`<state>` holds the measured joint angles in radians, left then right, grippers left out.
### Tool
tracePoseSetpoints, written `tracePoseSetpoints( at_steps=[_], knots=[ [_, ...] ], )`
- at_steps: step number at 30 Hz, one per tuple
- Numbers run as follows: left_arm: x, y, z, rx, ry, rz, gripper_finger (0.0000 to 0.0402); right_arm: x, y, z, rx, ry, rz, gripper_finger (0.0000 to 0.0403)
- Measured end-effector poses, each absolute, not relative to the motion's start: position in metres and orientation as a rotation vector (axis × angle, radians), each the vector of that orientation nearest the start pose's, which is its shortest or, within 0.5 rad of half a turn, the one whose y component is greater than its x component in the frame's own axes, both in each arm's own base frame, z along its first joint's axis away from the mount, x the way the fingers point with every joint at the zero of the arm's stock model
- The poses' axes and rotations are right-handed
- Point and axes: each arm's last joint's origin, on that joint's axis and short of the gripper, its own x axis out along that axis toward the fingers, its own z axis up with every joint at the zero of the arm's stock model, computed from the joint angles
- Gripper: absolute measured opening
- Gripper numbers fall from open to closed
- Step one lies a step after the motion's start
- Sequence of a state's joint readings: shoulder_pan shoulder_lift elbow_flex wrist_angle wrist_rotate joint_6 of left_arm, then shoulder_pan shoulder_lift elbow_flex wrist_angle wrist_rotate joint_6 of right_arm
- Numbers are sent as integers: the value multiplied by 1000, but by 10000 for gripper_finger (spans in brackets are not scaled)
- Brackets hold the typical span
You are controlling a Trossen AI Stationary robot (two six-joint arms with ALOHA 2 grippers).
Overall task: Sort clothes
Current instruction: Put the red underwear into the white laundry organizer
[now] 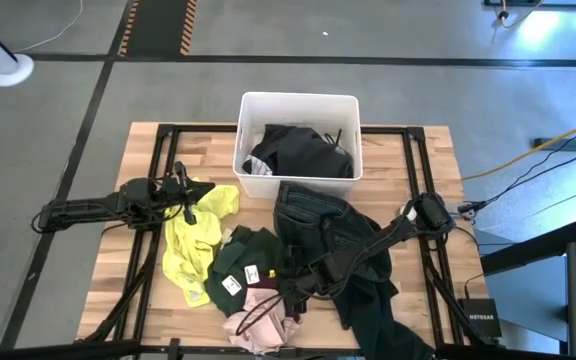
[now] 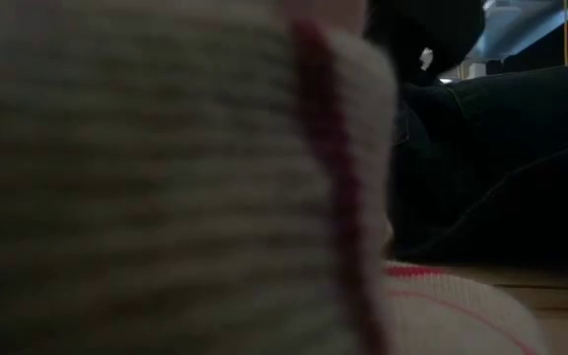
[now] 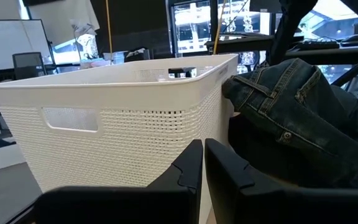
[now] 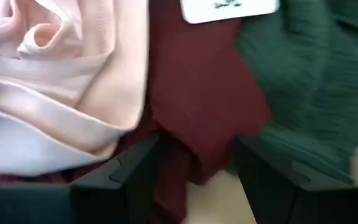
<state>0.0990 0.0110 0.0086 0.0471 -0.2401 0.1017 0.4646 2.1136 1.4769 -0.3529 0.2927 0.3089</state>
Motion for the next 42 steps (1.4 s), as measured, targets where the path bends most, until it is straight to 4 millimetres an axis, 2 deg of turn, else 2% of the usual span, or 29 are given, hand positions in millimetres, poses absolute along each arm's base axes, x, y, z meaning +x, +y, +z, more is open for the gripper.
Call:
tracePoseSetpoints(
  at_steps=[4, 8, 11, 17, 19, 24, 30, 34, 42],
  knots=[
    [96, 16, 170, 97, -28, 341, 13, 403, 193, 141, -77, 918, 26, 218],
    [96, 16, 170, 97, -28, 341, 13, 404, 192, 135, -109, 908, -42, 203],
    [96, 16, 170, 97, -28, 341, 13, 406, 191, 137, -112, 862, -86, 161],
    [96, 16, 170, 110, -26, 341, 13, 412, 192, 142, -95, 779, -120, 32],
    [96, 16, 170, 110, -25, 341, 13, 411, 192, 141, -105, 788, -115, 13],
    [96, 16, 170, 124, -23, 341, 13, 412, 191, 142, -122, 773, -152, 37],
    [96, 16, 170, 124, -23, 341, 13, 412, 191, 142, -128, 771, -158, 9],
    [96, 16, 170, 123, -23, 341, 13, 412, 191, 143, -131, 754, -175, 20],
    [96, 16, 170, 109, -26, 341, 13, 422, 195, 166, -149, 730, -182, 7]
  ],
)
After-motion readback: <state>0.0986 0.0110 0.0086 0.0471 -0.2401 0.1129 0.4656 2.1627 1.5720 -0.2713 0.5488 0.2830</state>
